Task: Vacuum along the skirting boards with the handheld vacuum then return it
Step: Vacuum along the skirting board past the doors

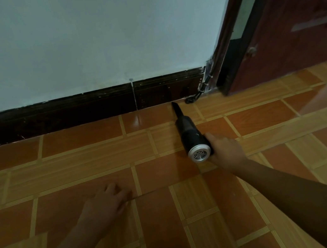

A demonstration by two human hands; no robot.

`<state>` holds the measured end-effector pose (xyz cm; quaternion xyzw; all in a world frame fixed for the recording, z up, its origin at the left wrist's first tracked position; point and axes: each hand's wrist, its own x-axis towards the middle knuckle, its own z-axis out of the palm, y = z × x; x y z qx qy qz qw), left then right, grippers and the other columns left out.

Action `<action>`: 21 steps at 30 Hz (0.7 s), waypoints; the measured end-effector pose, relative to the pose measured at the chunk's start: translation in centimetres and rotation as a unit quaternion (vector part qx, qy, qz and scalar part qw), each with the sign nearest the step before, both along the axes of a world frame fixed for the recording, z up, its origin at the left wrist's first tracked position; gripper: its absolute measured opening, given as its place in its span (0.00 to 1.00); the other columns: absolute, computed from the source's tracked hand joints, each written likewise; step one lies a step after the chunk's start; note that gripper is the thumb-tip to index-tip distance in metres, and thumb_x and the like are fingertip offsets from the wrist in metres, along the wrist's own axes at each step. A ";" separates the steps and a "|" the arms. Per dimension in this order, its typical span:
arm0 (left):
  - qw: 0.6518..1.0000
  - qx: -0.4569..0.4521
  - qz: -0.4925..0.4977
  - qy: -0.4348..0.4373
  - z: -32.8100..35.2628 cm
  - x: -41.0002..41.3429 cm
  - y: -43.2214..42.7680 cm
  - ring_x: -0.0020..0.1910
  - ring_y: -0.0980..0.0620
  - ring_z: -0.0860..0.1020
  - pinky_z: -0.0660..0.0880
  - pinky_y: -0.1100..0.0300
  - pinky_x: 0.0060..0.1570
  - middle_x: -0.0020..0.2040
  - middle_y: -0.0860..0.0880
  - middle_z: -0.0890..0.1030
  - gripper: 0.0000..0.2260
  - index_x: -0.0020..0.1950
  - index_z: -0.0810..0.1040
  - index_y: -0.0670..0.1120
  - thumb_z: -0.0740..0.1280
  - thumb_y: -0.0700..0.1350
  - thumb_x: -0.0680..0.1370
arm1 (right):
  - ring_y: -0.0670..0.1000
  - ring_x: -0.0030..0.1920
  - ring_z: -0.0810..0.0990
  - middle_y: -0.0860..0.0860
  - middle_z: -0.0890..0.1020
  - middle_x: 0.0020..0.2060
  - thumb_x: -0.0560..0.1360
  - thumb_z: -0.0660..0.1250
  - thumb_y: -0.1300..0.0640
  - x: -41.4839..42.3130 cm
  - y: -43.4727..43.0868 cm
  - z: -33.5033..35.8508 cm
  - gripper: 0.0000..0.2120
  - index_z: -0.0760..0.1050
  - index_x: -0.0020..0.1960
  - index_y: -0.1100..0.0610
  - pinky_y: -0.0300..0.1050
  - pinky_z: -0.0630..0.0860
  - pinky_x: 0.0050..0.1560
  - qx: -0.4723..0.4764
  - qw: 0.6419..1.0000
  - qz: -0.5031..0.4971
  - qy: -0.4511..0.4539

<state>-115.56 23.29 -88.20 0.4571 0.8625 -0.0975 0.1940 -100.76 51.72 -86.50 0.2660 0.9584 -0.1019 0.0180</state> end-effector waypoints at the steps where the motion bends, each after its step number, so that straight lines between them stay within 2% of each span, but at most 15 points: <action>1: 1.000 0.003 0.001 -0.001 0.1 0.0 0.0 0.66 0.52 0.66 0.74 0.56 0.57 0.67 0.52 0.65 0.18 0.73 0.59 0.59 0.49 0.56 0.82 | 0.53 0.44 0.79 0.52 0.80 0.47 0.73 0.67 0.53 0.1 0.0 0.0 0.20 0.66 0.62 0.55 0.43 0.73 0.41 0.002 1.000 0.002 -0.002; 4: 1.000 0.010 0.001 -0.003 0.2 -0.1 0.1 0.65 0.53 0.66 0.75 0.58 0.55 0.66 0.52 0.65 0.18 0.72 0.59 0.59 0.49 0.56 0.82 | 0.53 0.45 0.79 0.52 0.80 0.47 0.74 0.67 0.53 0.0 -0.1 0.2 0.20 0.66 0.62 0.55 0.42 0.71 0.41 -0.002 1.000 0.006 0.006; 12: 1.000 -0.001 0.003 -0.017 0.4 -0.4 -0.1 0.67 0.53 0.64 0.73 0.55 0.58 0.69 0.52 0.63 0.19 0.73 0.59 0.60 0.51 0.56 0.82 | 0.53 0.46 0.79 0.52 0.79 0.51 0.73 0.67 0.56 -1.7 -2.1 -0.1 0.20 0.66 0.63 0.55 0.44 0.73 0.44 -0.019 0.999 0.039 -0.009; 16: 0.999 -0.010 0.008 -0.029 0.2 -0.5 -0.6 0.69 0.52 0.62 0.70 0.54 0.61 0.71 0.53 0.59 0.20 0.74 0.55 0.62 0.51 0.56 0.81 | 0.53 0.49 0.79 0.52 0.79 0.52 0.74 0.65 0.56 -2.9 -3.5 -0.1 0.21 0.66 0.65 0.55 0.41 0.69 0.44 -0.025 0.997 0.071 0.013; 21: 0.999 -0.010 0.009 -0.047 0.3 -0.7 -0.5 0.69 0.53 0.61 0.70 0.55 0.62 0.71 0.53 0.58 0.21 0.74 0.54 0.63 0.51 0.56 0.81 | 0.52 0.52 0.78 0.52 0.79 0.54 0.73 0.66 0.57 -4.5 -5.0 -0.5 0.17 0.69 0.61 0.55 0.41 0.66 0.45 -0.034 0.994 0.096 0.046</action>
